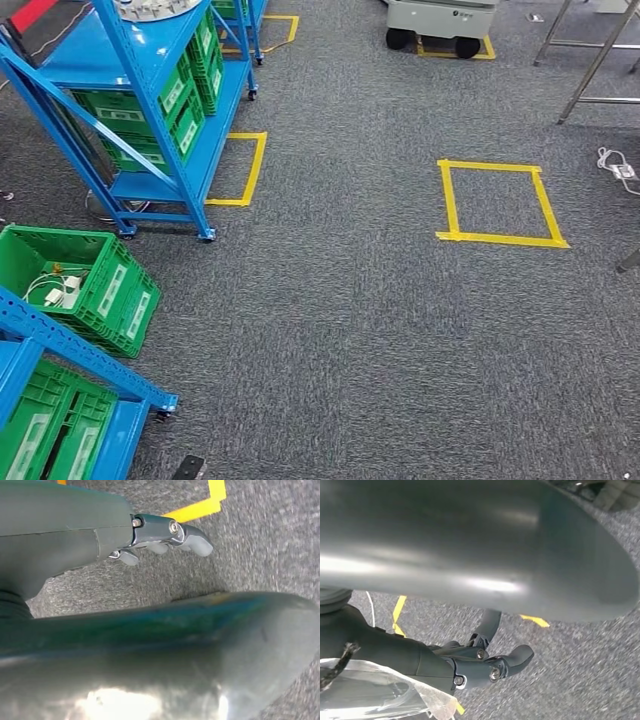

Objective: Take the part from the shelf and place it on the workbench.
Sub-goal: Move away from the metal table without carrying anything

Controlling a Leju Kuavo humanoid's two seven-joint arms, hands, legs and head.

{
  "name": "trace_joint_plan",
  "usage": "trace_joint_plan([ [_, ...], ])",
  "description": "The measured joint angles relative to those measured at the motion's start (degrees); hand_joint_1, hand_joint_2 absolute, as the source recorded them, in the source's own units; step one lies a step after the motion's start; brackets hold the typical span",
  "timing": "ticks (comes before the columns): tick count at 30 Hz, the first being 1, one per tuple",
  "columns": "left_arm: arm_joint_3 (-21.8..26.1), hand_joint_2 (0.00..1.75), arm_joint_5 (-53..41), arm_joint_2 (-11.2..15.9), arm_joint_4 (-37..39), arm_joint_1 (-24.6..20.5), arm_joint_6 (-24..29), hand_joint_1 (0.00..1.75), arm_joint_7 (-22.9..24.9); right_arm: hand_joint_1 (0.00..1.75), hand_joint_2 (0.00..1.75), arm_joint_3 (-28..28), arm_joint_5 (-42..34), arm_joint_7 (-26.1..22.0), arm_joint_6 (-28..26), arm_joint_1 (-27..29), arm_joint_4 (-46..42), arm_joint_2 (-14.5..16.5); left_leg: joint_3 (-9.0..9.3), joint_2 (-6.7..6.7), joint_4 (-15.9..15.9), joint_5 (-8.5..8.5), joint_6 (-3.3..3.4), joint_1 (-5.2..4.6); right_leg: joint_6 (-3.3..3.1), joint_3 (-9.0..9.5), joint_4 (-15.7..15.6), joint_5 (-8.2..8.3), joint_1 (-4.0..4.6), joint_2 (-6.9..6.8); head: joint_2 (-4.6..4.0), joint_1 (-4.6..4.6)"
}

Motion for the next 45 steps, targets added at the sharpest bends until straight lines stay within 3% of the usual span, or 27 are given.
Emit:
trace_joint_plan([
  [1,0.0,0.00,0.0,0.0,0.0,0.0,0.0,0.00,0.1,0.00,0.00,0.0,0.0,0.0,0.0,0.0,0.1,0.0,-0.15,0.00,0.0,0.06,-0.07,0.02,0.26,-1.58,3.7,-1.56,-0.22,0.06,0.01,0.01],
  [2,0.0,0.00,0.0,0.0,0.0,0.0,0.0,0.00,0.2,0.00,0.00,0.0,-0.1,0.1,0.0,0.1,0.1,0.0,-0.25,-0.01,0.0,0.14,-0.19,0.05,0.56,-2.49,6.1,-2.12,-0.48,0.05,0.00,0.01],
  [3,-0.1,0.00,0.0,0.0,0.0,0.0,0.0,0.00,0.3,0.00,0.00,0.0,-0.1,0.2,0.0,0.1,0.2,0.0,-0.35,-0.02,0.1,0.22,-0.37,0.13,0.87,-2.49,6.5,-1.59,-0.77,0.04,0.01,0.00],
  [5,-0.1,0.00,-0.1,0.0,0.0,0.0,0.1,0.00,0.5,0.00,0.00,0.0,-0.3,0.2,0.0,0.1,0.2,-0.1,-0.54,-0.07,0.4,0.25,-0.98,0.50,1.70,0.84,0.5,2.05,-1.54,0.00,0.00,0.03],
  [6,-0.1,0.00,-0.1,0.0,0.0,-0.1,0.1,0.00,0.6,0.00,0.00,0.0,-0.3,0.2,0.0,0.0,0.2,-0.1,-0.74,-0.14,0.8,0.16,-1.46,0.63,2.21,3.14,-3.4,3.26,-1.79,0.09,0.00,0.08],
  [7,-0.1,0.00,-0.1,0.1,0.0,-0.1,0.2,0.00,0.6,0.00,0.00,0.0,-0.3,0.2,0.0,-0.1,0.3,-0.1,-0.99,-0.21,1.3,0.05,-1.98,0.69,2.30,4.83,-6.2,4.26,-1.94,0.35,0.00,0.18],
  [9,-0.1,0.00,-0.2,0.2,0.0,-0.2,0.3,0.00,0.7,0.00,0.00,0.0,-0.4,0.2,0.0,-0.2,0.4,0.1,-1.58,-0.42,2.2,0.03,-2.82,0.58,1.76,5.71,-7.9,4.16,-1.86,0.88,0.01,0.20],
  [12,-0.2,0.00,-0.2,0.2,0.0,-0.1,0.5,0.00,0.8,0.00,0.00,0.0,-0.5,0.2,-0.1,-0.1,0.5,0.1,-2.58,-0.58,3.5,-0.66,-3.49,0.86,0.37,4.54,-7.3,4.52,-1.65,0.80,0.00,-0.09],
  [14,-0.2,0.00,-0.2,0.1,0.0,0.0,0.6,0.00,0.8,0.00,0.00,0.0,-0.5,0.2,-0.2,-0.1,0.6,0.0,-4.21,-0.46,7.6,-4.47,-3.70,1.02,-0.57,3.75,-7.2,5.11,-1.35,0.52,0.00,-0.29],
  [16,-0.2,0.00,-0.2,0.1,0.0,0.0,0.7,0.00,0.9,0.00,0.00,0.0,-0.6,0.2,-0.2,0.0,0.6,-0.1,-6.41,-0.40,14.8,-9.24,-3.50,0.98,-1.41,2.87,-7.2,5.74,-0.76,0.23,0.00,-0.38],
  [17,-0.3,0.00,-0.2,0.1,0.0,0.0,0.8,0.00,0.9,0.00,0.00,0.0,-0.6,0.2,-0.2,0.0,0.6,-0.1,-6.94,-0.41,17.5,-10.53,-3.22,0.88,-1.68,2.44,-7.2,6.01,-0.43,0.11,0.00,-0.38],
  [18,-0.3,0.00,-0.2,0.1,0.0,0.0,0.8,0.00,1.0,0.00,0.00,0.0,-0.7,0.2,-0.2,0.0,0.6,-0.1,-6.65,-0.41,18.5,-10.60,-2.84,0.68,-1.85,2.07,-7.2,6.22,-0.12,0.04,-0.01,-0.36],
  [19,-0.4,0.00,-0.2,0.1,0.0,0.0,0.9,0.00,1.1,0.00,0.00,0.0,-0.7,0.2,-0.3,0.0,0.7,-0.1,-5.41,-0.42,17.3,-9.61,-2.38,0.39,-1.98,1.77,-7.2,6.42,0.11,0.01,-0.01,-0.35],
  [22,-0.4,0.00,-0.2,0.1,0.0,0.0,1.2,0.00,1.3,0.00,0.00,0.0,-0.9,0.2,-0.3,-0.1,0.7,0.0,1.61,-0.34,6.3,-5.16,-0.60,-0.96,-2.09,1.34,-7.3,6.98,0.40,-0.03,-0.01,-0.32],
  [24,-0.4,0.00,-0.2,0.2,0.0,-0.1,1.4,0.00,1.3,0.00,0.00,0.0,-0.9,0.2,-0.4,-0.1,0.7,0.1,3.97,-0.20,1.9,-4.52,0.22,-1.59,-1.75,1.13,-7.3,7.47,0.35,-0.14,-0.01,-0.35],
  [26,-0.4,0.00,-0.2,0.2,0.0,-0.1,1.5,0.00,1.3,0.00,0.00,0.0,-0.9,0.2,-0.4,-0.1,0.7,0.1,4.09,-0.14,0.7,-4.15,0.41,-1.59,-1.25,1.01,-7.4,7.90,0.31,-0.24,0.00,-0.36],
  [28,-0.4,0.00,-0.1,0.1,0.0,-0.1,1.6,0.00,1.3,0.00,0.00,0.0,-0.9,0.2,-0.5,-0.1,0.7,0.0,4.16,-0.01,-0.4,-3.16,0.36,-1.22,-0.83,0.10,-6.1,6.93,0.35,-0.11,0.00,-0.28],
  [31,-0.4,0.00,0.0,0.0,0.0,0.0,1.7,0.00,1.4,0.00,0.00,0.0,-1.0,0.3,-0.6,-0.1,0.7,0.0,3.50,0.12,-0.9,-2.20,0.17,-0.95,-0.11,-4.15,3.2,1.64,0.19,0.11,0.00,-0.15],
  [32,-0.4,0.00,0.0,-0.1,0.0,0.1,1.7,0.00,1.4,0.00,0.00,0.0,-1.0,0.3,-0.6,0.0,0.7,0.0,3.24,0.15,-0.8,-2.09,0.06,-0.92,0.15,-5.38,6.3,0.46,0.08,0.10,0.00,-0.17],
  [33,-0.4,0.00,0.0,-0.1,0.0,0.2,1.7,0.00,1.4,0.00,0.00,0.0,-1.0,0.3,-0.6,0.1,0.7,0.0,3.05,0.18,-0.6,-2.02,-0.01,-0.85,0.41,-5.78,7.7,0.29,-0.05,0.08,-0.01,-0.19],
  [34,-0.4,0.00,0.0,-0.2,0.0,0.2,1.6,0.00,1.4,0.00,0.00,0.0,-1.0,0.3,-0.6,0.2,0.7,0.0,2.92,0.19,-0.5,-2.01,-0.11,-0.74,0.68,-5.05,6.9,1.20,-0.21,0.06,-0.01,-0.16],
  [36,-0.4,0.00,0.0,-0.3,0.0,0.3,1.6,0.00,1.5,0.00,0.00,0.0,-1.0,0.4,-0.6,0.2,0.7,-0.1,2.75,0.16,0.2,-2.25,-0.56,-0.46,1.30,-0.86,-0.3,4.52,-0.67,0.04,-0.01,-0.16],
  [38,-0.4,0.00,0.1,-0.2,0.0,0.2,1.7,0.00,1.5,0.00,0.00,0.0,-1.1,0.4,-0.5,0.1,0.8,-0.1,2.27,0.10,1.2,-2.74,-1.26,-0.54,1.23,2.52,-6.3,5.90,-0.87,0.22,0.00,-0.04],
  [42,-0.4,0.00,0.2,-0.1,0.0,0.1,1.8,0.00,1.6,0.00,0.00,0.0,-1.3,0.5,-0.1,0.1,0.9,0.0,1.46,0.00,2.3,-3.18,-1.97,-0.59,-0.56,2.97,-7.3,5.89,-0.67,0.35,0.00,-0.30],
  [44,-0.4,0.00,0.2,-0.1,0.0,0.2,1.8,0.00,1.7,0.00,0.00,0.0,-1.4,0.6,0.0,0.1,0.9,-0.1,0.13,-0.02,5.4,-5.42,-2.53,-0.34,-1.22,2.81,-7.4,6.12,-0.73,0.28,0.00,-0.45],
  [45,-0.4,0.00,0.2,-0.1,0.0,0.1,1.8,0.00,1.7,0.00,0.00,0.0,-1.5,0.7,0.0,0.1,0.9,-0.1,-1.32,-0.03,8.7,-7.34,-2.81,-0.21,-1.43,2.66,-7.4,6.18,-0.70,0.24,-0.01,-0.54],
])
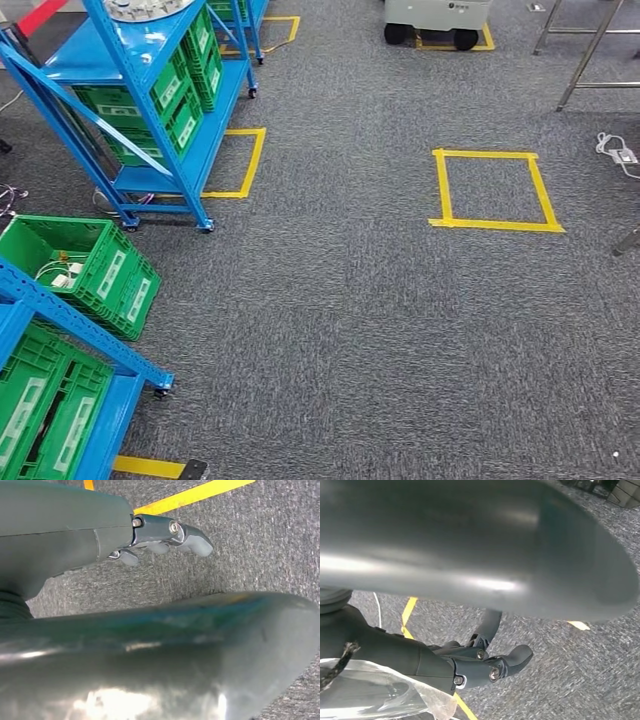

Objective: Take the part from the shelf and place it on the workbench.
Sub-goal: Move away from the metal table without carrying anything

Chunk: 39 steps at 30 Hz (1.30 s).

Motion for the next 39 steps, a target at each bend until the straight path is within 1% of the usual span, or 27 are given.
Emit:
trace_joint_plan([
  [2,0.0,0.00,0.0,0.0,0.0,0.0,0.0,0.00,0.1,0.00,0.00,0.0,0.0,0.1,0.1,0.0,0.0,0.0,-3.54,0.00,7.8,-3.45,-0.27,0.21,-0.17,-0.30,0.0,0.08,0.11,-0.07,0.00,-0.04],
  [3,0.0,0.00,0.0,0.0,0.0,0.1,0.0,0.00,0.1,0.00,0.00,0.0,0.0,0.1,0.1,0.0,0.0,0.0,-4.57,0.00,10.1,-3.90,-0.24,0.27,-0.19,-0.38,0.0,0.10,0.15,-0.09,0.00,-0.05],
  [4,0.0,0.00,0.0,0.0,0.0,0.2,0.0,0.00,0.2,0.00,0.00,0.0,0.0,0.2,0.2,0.1,0.0,0.0,-4.73,0.00,10.4,-3.31,-0.14,0.29,-0.21,-0.40,0.0,0.12,0.19,-0.09,0.00,-0.04],
  [5,-0.1,0.00,0.0,0.0,0.0,0.2,0.0,0.00,0.2,0.00,0.00,0.0,0.0,0.2,0.2,0.1,0.0,0.0,-3.71,0.00,8.2,-1.53,0.06,0.28,-0.22,-0.34,0.0,0.13,0.21,-0.08,0.00,-0.04],
  [7,-0.1,0.00,0.0,0.0,0.0,0.1,0.0,0.00,0.2,0.00,0.00,0.0,0.0,0.3,0.2,0.0,0.0,0.0,-0.15,-0.01,0.5,2.72,0.60,0.15,-0.16,-0.16,0.0,0.13,0.28,-0.04,0.00,-0.02],
  [8,-0.1,0.00,0.0,0.0,0.0,0.0,0.1,0.00,0.2,0.00,0.00,0.0,0.0,0.4,0.2,-0.1,0.0,0.0,1.41,-0.01,-3.0,4.06,0.87,0.02,-0.03,-0.19,0.1,0.14,0.34,-0.04,0.00,-0.02],
  [9,-0.1,0.00,0.0,0.0,0.0,-0.1,0.1,0.00,0.3,0.00,0.00,0.1,0.2,0.5,0.1,-0.1,0.0,0.0,2.21,-0.01,-5.1,4.51,1.05,-0.10,0.16,-0.35,0.1,0.20,0.40,-0.09,0.01,0.00],
  [12,-0.1,0.00,0.0,0.0,0.0,-0.1,0.3,0.00,0.5,0.00,0.00,0.3,0.6,0.9,-0.3,-0.2,0.0,0.0,2.43,0.00,-6.7,4.61,1.46,-0.16,1.05,-0.87,0.0,0.45,0.37,-0.28,0.01,0.02],
  [13,-0.1,0.00,0.0,0.0,0.0,-0.1,0.3,0.00,0.6,0.00,0.00,0.4,0.7,1.1,-0.5,-0.2,0.0,0.0,2.51,-0.02,-7.1,4.93,1.67,-0.08,1.28,-1.22,0.6,-0.03,0.36,-0.29,0.00,0.04],
  [15,-0.1,0.00,0.0,0.0,0.0,-0.1,0.4,0.00,0.6,0.00,0.00,0.6,0.9,1.3,-0.8,-0.3,0.0,0.0,2.58,-0.10,-7.8,5.48,2.03,0.10,1.54,-3.37,5.0,-2.80,0.38,-0.20,0.01,0.17],
  [17,-0.1,0.00,0.0,0.0,0.0,-0.2,0.4,0.00,0.7,0.00,0.00,0.9,1.0,1.4,-1.0,-0.3,0.0,0.0,2.35,-0.40,-7.8,5.61,2.22,-0.04,1.73,-6.66,12.3,-6.27,0.43,-0.15,0.01,0.27],
  [18,-0.1,0.00,0.0,0.0,0.0,-0.1,0.4,0.00,0.8,0.00,0.00,1.1,1.1,1.4,-1.1,-0.2,0.0,0.0,2.31,-0.65,-7.8,5.63,2.25,-0.11,1.81,-7.74,14.8,-6.97,0.43,-0.15,0.00,0.27],
  [19,-0.2,0.00,0.0,0.0,0.0,-0.1,0.4,0.00,0.9,0.00,0.00,1.2,1.1,1.5,-1.1,-0.2,0.0,0.0,2.30,-0.99,-7.7,5.65,2.27,-0.15,1.84,-7.89,15.4,-6.62,0.44,-0.13,0.00,0.27],
  [20,-0.2,0.00,0.0,0.0,0.0,-0.1,0.4,0.00,0.9,0.00,0.00,1.3,1.1,1.5,-1.2,-0.1,0.0,0.0,2.32,-1.43,-7.7,5.67,2.27,-0.17,1.82,-6.89,13.7,-5.18,0.45,-0.01,0.00,0.28],
  [21,-0.2,0.00,0.0,0.0,0.0,-0.1,0.4,0.00,1.0,0.00,0.00,1.4,1.1,1.6,-1.3,-0.1,0.0,-0.1,2.37,-1.96,-7.6,5.65,2.24,-0.17,1.73,-4.96,10.0,-3.10,0.42,0.43,0.00,0.29],
  [23,-0.3,0.00,0.0,-0.1,0.0,-0.2,0.4,0.00,1.0,0.00,0.00,1.6,1.2,1.6,-1.3,-0.1,0.0,-0.1,2.23,-3.05,-7.2,5.57,2.03,-0.25,1.40,-0.90,2.4,-0.51,0.24,2.39,0.01,0.26],
  [25,-0.4,0.00,0.0,-0.1,0.0,-0.3,0.5,0.00,1.0,0.00,0.00,1.8,1.2,1.6,-1.3,-0.2,0.0,-0.1,1.76,-4.06,-6.9,5.72,1.49,-0.24,1.08,0.87,-0.6,-0.37,0.17,3.45,0.01,0.21],
  [27,-0.6,0.00,0.0,-0.1,0.0,-0.2,0.5,0.00,1.1,0.00,0.00,2.0,1.1,1.6,-1.3,-0.2,0.0,-0.1,1.31,-4.93,-6.8,5.89,0.90,-0.10,0.64,1.08,-1.0,-0.20,0.17,2.50,0.01,0.22],
  [29,-0.6,0.00,0.0,-0.1,0.0,-0.2,0.6,0.00,1.1,0.00,0.00,2.1,1.1,1.7,-1.2,-0.3,0.0,-0.1,0.38,-3.87,-5.0,4.57,0.32,-0.08,0.04,1.21,-1.3,0.04,0.01,1.31,0.01,-0.06],
  [31,-0.7,0.00,0.0,0.0,0.0,-0.3,0.6,0.00,1.2,0.00,0.00,2.1,1.1,1.6,-1.2,-0.3,0.0,-0.1,-2.46,-1.71,1.1,1.17,-0.38,0.16,-0.35,1.27,-1.5,0.07,0.03,-0.09,0.00,-0.42],
  [32,-0.8,0.00,0.0,0.0,0.0,-0.3,0.6,0.00,1.2,0.00,0.00,2.2,1.1,1.7,-1.2,-0.2,0.0,-0.1,-4.30,-1.15,5.0,-0.51,-0.69,0.41,-0.45,1.26,-1.5,0.03,0.09,-0.85,0.00,-0.51],
  [33,-0.8,0.00,0.0,0.0,0.0,-0.3,0.6,0.00,1.3,0.00,0.00,2.2,1.0,1.7,-1.2,-0.2,0.0,-0.1,-5.70,-0.90,8.0,-1.43,-0.92,0.62,-0.49,1.26,-1.5,-0.03,0.12,-1.57,0.00,-0.50],
  [34,-0.9,0.00,0.0,0.0,0.0,-0.2,0.6,0.00,1.3,0.00,0.00,2.3,1.0,1.7,-1.2,-0.2,0.0,-0.1,-6.29,-0.75,9.2,-1.30,-1.09,0.82,-0.50,1.28,-1.5,-0.08,0.14,-2.26,0.01,-0.51],
  [35,-1.0,0.00,0.0,0.0,0.0,-0.1,0.6,0.00,1.4,0.00,0.00,2.4,1.0,1.7,-1.2,-0.2,0.0,-0.1,-5.84,-0.55,8.2,-0.10,-1.19,0.97,-0.46,1.33,-1.5,-0.13,0.14,-2.88,0.01,-0.53],
  [36,-1.0,0.00,0.0,0.0,0.0,0.0,0.6,0.00,1.5,0.00,0.00,2.5,1.0,1.7,-1.2,-0.2,0.0,-0.1,-4.34,-0.09,5.1,1.91,-1.18,1.07,-0.39,1.44,-1.5,-0.20,0.14,-3.51,0.01,-0.54],
  [37,-1.1,0.00,0.0,0.0,0.0,0.0,0.7,0.00,1.5,0.00,0.00,2.6,1.0,1.7,-1.3,-0.3,0.0,-0.1,-2.35,1.05,1.0,3.88,-1.09,1.06,-0.27,1.58,-1.5,-0.29,0.15,-4.12,0.01,-0.54],
  [39,-1.1,0.00,0.0,0.0,0.0,-0.2,0.8,0.00,1.5,0.00,0.00,2.7,1.0,1.6,-1.4,-0.3,0.0,-0.1,0.63,3.41,-5.4,5.98,-0.68,0.55,0.17,1.74,-1.4,-0.52,0.39,-5.28,0.01,-0.50],
])
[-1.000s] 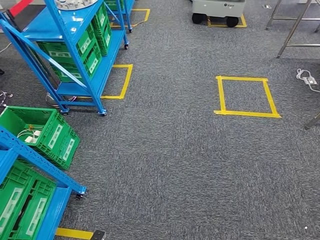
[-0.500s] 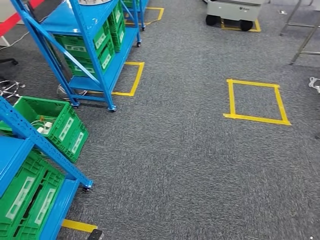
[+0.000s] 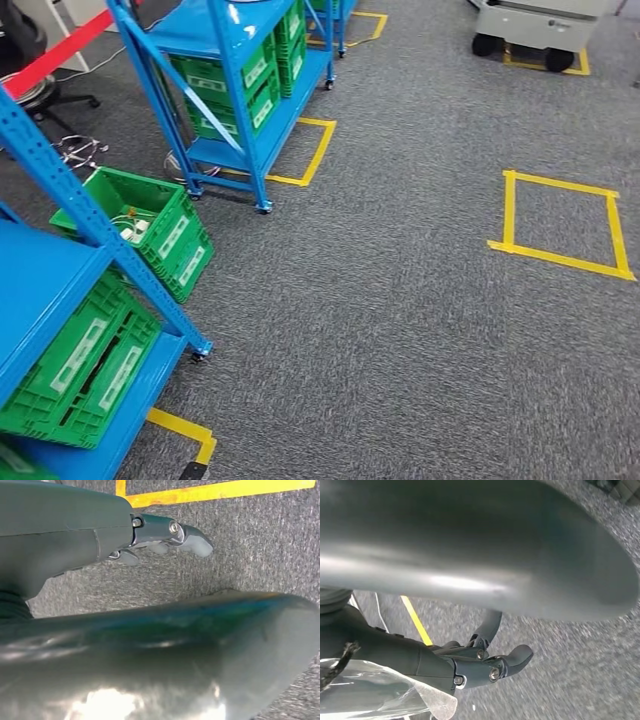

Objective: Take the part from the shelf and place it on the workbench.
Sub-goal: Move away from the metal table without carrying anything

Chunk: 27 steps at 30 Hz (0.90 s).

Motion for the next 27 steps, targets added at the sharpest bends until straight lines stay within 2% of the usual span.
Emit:
trace_joint_plan([
  [1,0.0,0.00,0.0,0.0,0.0,-0.1,0.1,0.00,0.0,0.00,0.00,0.0,0.0,0.0,0.0,0.0,0.0,0.0,0.41,0.64,-1.2,0.05,0.25,-0.28,0.26,0.03,0.0,-0.08,0.10,-0.58,0.00,0.05],
  [3,0.0,0.00,0.1,0.1,0.0,0.0,0.1,0.00,0.0,0.00,0.00,0.2,0.0,-0.1,-0.2,-0.2,-0.1,0.0,0.22,-0.22,-1.5,0.14,0.92,-0.54,0.87,0.24,-0.1,-0.18,0.10,-1.68,0.01,0.10],
  [4,0.0,0.00,0.1,0.1,0.0,0.1,0.1,0.00,0.0,0.00,0.00,0.4,0.0,-0.1,-0.2,-0.3,-0.1,0.0,0.28,-0.82,-1.8,0.35,1.31,-0.49,1.19,0.19,0.1,-0.51,-0.03,-1.17,0.01,0.17],
  [6,0.0,0.00,0.2,0.1,0.0,0.1,0.2,0.00,0.0,0.00,0.00,0.6,0.0,-0.3,-0.4,-0.4,-0.2,0.0,0.42,-2.12,-2.3,0.79,2.14,-0.25,1.57,-1.35,3.5,-2.79,-0.25,1.81,0.00,0.41],
  [7,0.0,0.00,0.3,0.1,0.0,0.0,0.2,0.00,0.0,0.00,0.00,0.7,-0.1,-0.3,-0.5,-0.3,-0.2,0.0,0.35,-2.78,-2.4,0.90,2.41,-0.23,1.62,-3.07,7.0,-4.60,-0.33,3.62,0.00,0.57],
  [8,0.0,0.00,0.3,0.0,0.0,-0.1,0.2,0.00,0.0,0.00,0.00,0.8,-0.1,-0.4,-0.6,-0.2,-0.2,0.0,0.26,-3.53,-2.4,0.95,2.61,-0.29,1.61,-5.09,11.2,-6.39,-0.32,4.59,0.00,0.65],
  [9,0.0,0.00,0.3,0.0,0.0,-0.1,0.2,0.00,0.0,0.00,0.00,0.9,-0.1,-0.4,-0.6,0.0,-0.2,0.0,0.22,-4.31,-2.3,0.97,2.70,-0.38,1.63,-6.90,14.6,-7.48,-0.30,4.94,0.01,0.68],
  [10,0.0,0.00,0.3,0.0,0.0,0.0,0.2,0.00,0.0,0.00,0.00,1.0,-0.1,-0.4,-0.7,0.1,-0.2,0.0,0.23,-5.12,-2.3,0.98,2.74,-0.47,1.61,-8.03,16.5,-7.58,-0.28,5.08,0.01,0.69],
  [11,0.0,0.00,0.3,0.0,0.0,0.1,0.2,0.00,0.0,0.00,0.00,1.0,-0.1,-0.4,-0.7,0.2,-0.2,0.0,0.28,-5.97,-2.3,0.99,2.73,-0.51,1.56,-8.04,16.0,-6.44,-0.27,5.17,0.00,0.70],
  [12,0.0,0.00,0.4,0.0,0.0,0.2,0.2,0.00,0.0,0.00,0.00,1.2,-0.1,-0.4,-0.8,0.3,-0.2,0.0,0.34,-6.82,-2.2,0.98,2.69,-0.51,1.50,-6.96,13.2,-4.38,-0.31,5.43,0.00,0.69],
  [13,0.0,0.00,0.4,-0.1,0.0,0.2,0.2,0.00,0.0,0.00,0.00,1.3,-0.1,-0.4,-0.9,0.3,-0.2,0.0,0.37,-7.61,-2.1,0.92,2.58,-0.48,1.43,-5.19,9.1,-2.12,-0.41,6.30,-0.01,0.70],
  [14,0.0,0.00,0.4,-0.1,0.0,0.1,0.2,0.00,0.0,0.00,0.00,1.4,-0.1,-0.4,-0.9,0.4,-0.2,0.0,0.28,-8.37,-1.8,0.83,2.36,-0.53,1.38,-3.41,5.1,-0.61,-0.58,7.67,-0.01,0.73],
  [15,0.0,0.00,0.4,-0.1,0.0,0.1,0.2,0.00,0.0,0.00,0.00,1.4,-0.1,-0.5,-1.0,0.3,-0.3,0.0,0.08,-9.06,-1.6,0.78,2.09,-0.54,1.29,-2.03,2.4,0.19,-0.72,8.81,0.00,0.71],
  [16,0.0,0.00,0.4,-0.1,0.0,0.0,0.2,0.00,0.0,0.00,0.00,1.5,-0.1,-0.6,-1.1,0.3,-0.3,0.0,-0.19,-9.70,-1.4,0.80,1.75,-0.51,1.17,-1.28,1.0,0.29,-0.76,9.62,0.00,0.72],
  [17,0.0,0.00,0.4,-0.1,0.0,0.0,0.2,0.00,0.0,0.00,0.00,1.6,-0.1,-0.6,-1.1,0.3,-0.3,0.0,-0.47,-10.33,-1.3,0.91,1.40,-0.43,0.97,-1.02,0.8,0.07,-0.68,9.67,0.00,0.71],
  [18,0.0,0.00,0.4,-0.1,0.0,0.1,0.2,0.00,0.0,0.00,0.00,1.7,-0.1,-0.7,-1.2,0.3,-0.3,0.0,-0.70,-10.97,-1.2,1.03,1.10,-0.27,0.66,-0.90,0.8,0.18,-0.61,9.03,0.00,0.68],
  [19,0.0,0.00,0.5,-0.1,0.0,0.2,0.2,0.00,0.0,0.00,0.00,1.8,-0.1,-0.9,-1.2,0.3,-0.3,0.0,-0.88,-10.70,-1.0,0.90,0.79,-0.21,0.36,-0.83,0.7,0.30,-0.57,8.35,-0.01,0.69],
  [21,0.0,0.00,0.6,0.0,0.0,0.3,0.2,0.00,0.0,0.00,0.00,1.9,-0.1,-1.1,-1.3,0.3,-0.3,0.0,-2.16,-7.90,1.7,-0.96,0.18,-0.24,-0.30,-0.65,0.3,0.44,-0.60,6.85,-0.01,0.37],
  [22,0.0,0.00,0.7,0.0,0.0,0.2,0.2,0.00,0.0,0.00,0.00,1.9,-0.1,-1.1,-1.3,0.4,-0.3,-0.1,-3.53,-5.98,4.7,-2.70,-0.11,-0.21,-0.52,-0.60,0.3,0.41,-0.52,6.00,-0.01,0.21],
  [23,0.0,0.00,0.8,0.0,0.0,0.1,0.2,0.00,0.0,0.00,0.00,1.9,-0.2,-1.2,-1.4,0.5,-0.3,-0.1,-5.38,-4.77,8.6,-4.61,-0.37,-0.11,-0.71,-0.58,0.3,0.32,-0.42,5.12,-0.01,0.06],
  [24,0.0,0.00,0.8,0.0,0.0,0.0,0.2,0.00,0.0,0.00,0.00,2.0,-0.2,-1.2,-1.4,0.6,-0.3,-0.1,-7.15,-4.26,12.4,-6.11,-0.57,0.04,-0.80,-0.55,0.3,0.22,-0.35,4.19,-0.01,0.06],
  [25,0.0,0.00,0.9,0.0,0.0,0.1,0.2,0.00,0.0,0.00,0.00,2.1,-0.2,-1.3,-1.4,0.6,-0.3,-0.1,-8.27,-4.05,14.8,-6.66,-0.70,0.17,-0.84,-0.50,0.3,0.12,-0.31,3.30,-0.01,0.05],
  [26,0.0,0.00,1.0,0.0,0.0,0.2,0.2,0.00,0.0,0.00,0.00,2.3,-0.2,-1.3,-1.5,0.6,-0.3,-0.1,-8.41,-3.91,15.1,-6.11,-0.75,0.25,-0.84,-0.40,0.3,0.01,-0.30,2.49,-0.01,0.05],
  [27,0.0,0.00,1.0,0.0,0.0,0.3,0.2,0.00,0.0,0.00,0.00,2.4,-0.2,-1.4,-1.5,0.5,-0.3,-0.1,-7.34,-3.67,13.1,-4.49,-0.69,0.28,-0.80,-0.23,0.3,-0.11,-0.29,1.74,-0.01,0.03],
])
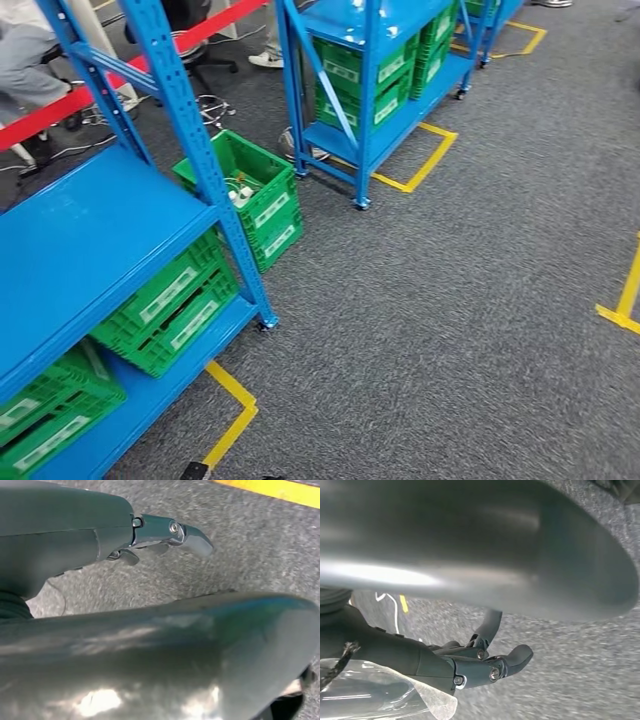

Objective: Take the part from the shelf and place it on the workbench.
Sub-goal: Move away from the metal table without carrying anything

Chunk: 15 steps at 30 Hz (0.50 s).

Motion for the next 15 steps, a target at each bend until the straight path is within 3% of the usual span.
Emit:
trace_joint_plan([
  [2,0.0,0.00,0.0,0.0,0.0,0.0,0.0,0.00,0.0,0.00,0.00,0.3,0.0,-0.1,-0.1,-0.1,0.0,0.0,4.04,1.99,-7.8,3.85,0.52,-0.30,0.21,0.50,0.0,-0.32,0.06,-1.36,0.00,0.02],
  [4,0.0,0.00,0.1,0.0,0.0,-0.2,0.0,0.00,0.0,0.00,0.00,0.4,0.0,-0.1,-0.3,-0.1,0.0,0.0,6.66,4.15,-13.2,5.24,1.20,-0.91,0.68,0.83,0.0,-0.73,0.31,-2.66,0.01,0.04],
  [5,0.0,0.00,0.2,0.0,0.0,-0.2,0.0,0.00,0.0,0.00,0.00,0.6,0.0,-0.1,-0.4,-0.1,0.0,0.0,6.87,4.45,-14.0,5.03,1.46,-1.17,0.97,0.94,0.0,-0.89,0.40,-3.34,0.01,0.05],
  [7,0.0,0.00,0.3,0.1,0.0,-0.1,0.1,0.00,0.0,0.00,0.00,0.8,0.1,-0.2,-0.7,-0.3,-0.1,0.0,6.81,3.26,-14.4,5.16,2.04,-1.13,1.59,1.17,-0.1,-1.21,0.36,-4.27,0.02,0.05],
  [9,0.0,0.00,0.4,0.1,0.0,0.1,0.3,0.00,0.0,0.00,0.00,1.1,0.2,-0.2,-1.0,-0.5,-0.1,0.0,7.13,1.90,-15.1,5.58,2.68,-0.76,2.13,0.39,1.9,-2.66,0.16,-1.59,0.01,0.32],
  [11,0.0,0.00,0.5,0.0,0.0,-0.1,0.4,0.00,0.0,0.00,0.00,1.4,0.2,-0.2,-1.2,-0.5,-0.2,0.0,7.23,0.48,-15.4,5.78,3.12,-0.57,2.43,-2.86,8.5,-5.96,0.01,2.28,0.01,0.74],
  [13,0.0,0.00,0.6,-0.1,0.0,-0.3,0.4,0.00,0.0,0.00,0.00,1.6,0.2,-0.2,-1.2,-0.2,-0.2,-0.1,7.24,-1.20,-15.4,5.74,3.28,-0.59,2.63,-6.77,15.6,-8.26,-0.01,3.35,0.00,0.85],
  [14,0.0,0.00,0.6,-0.1,0.0,-0.2,0.4,0.00,0.0,0.00,0.00,1.7,0.3,-0.2,-1.3,-0.1,-0.2,-0.1,7.32,-2.11,-15.3,5.71,3.26,-0.57,2.69,-7.68,16.7,-7.77,-0.02,3.43,0.01,0.85],
  [15,0.0,0.00,0.6,-0.1,0.0,-0.1,0.4,0.00,0.1,0.00,0.00,1.8,0.3,-0.2,-1.3,0.0,-0.2,-0.1,7.44,-3.03,-15.3,5.66,3.17,-0.51,2.75,-7.42,15.2,-6.05,-0.07,3.53,0.01,0.85],
])
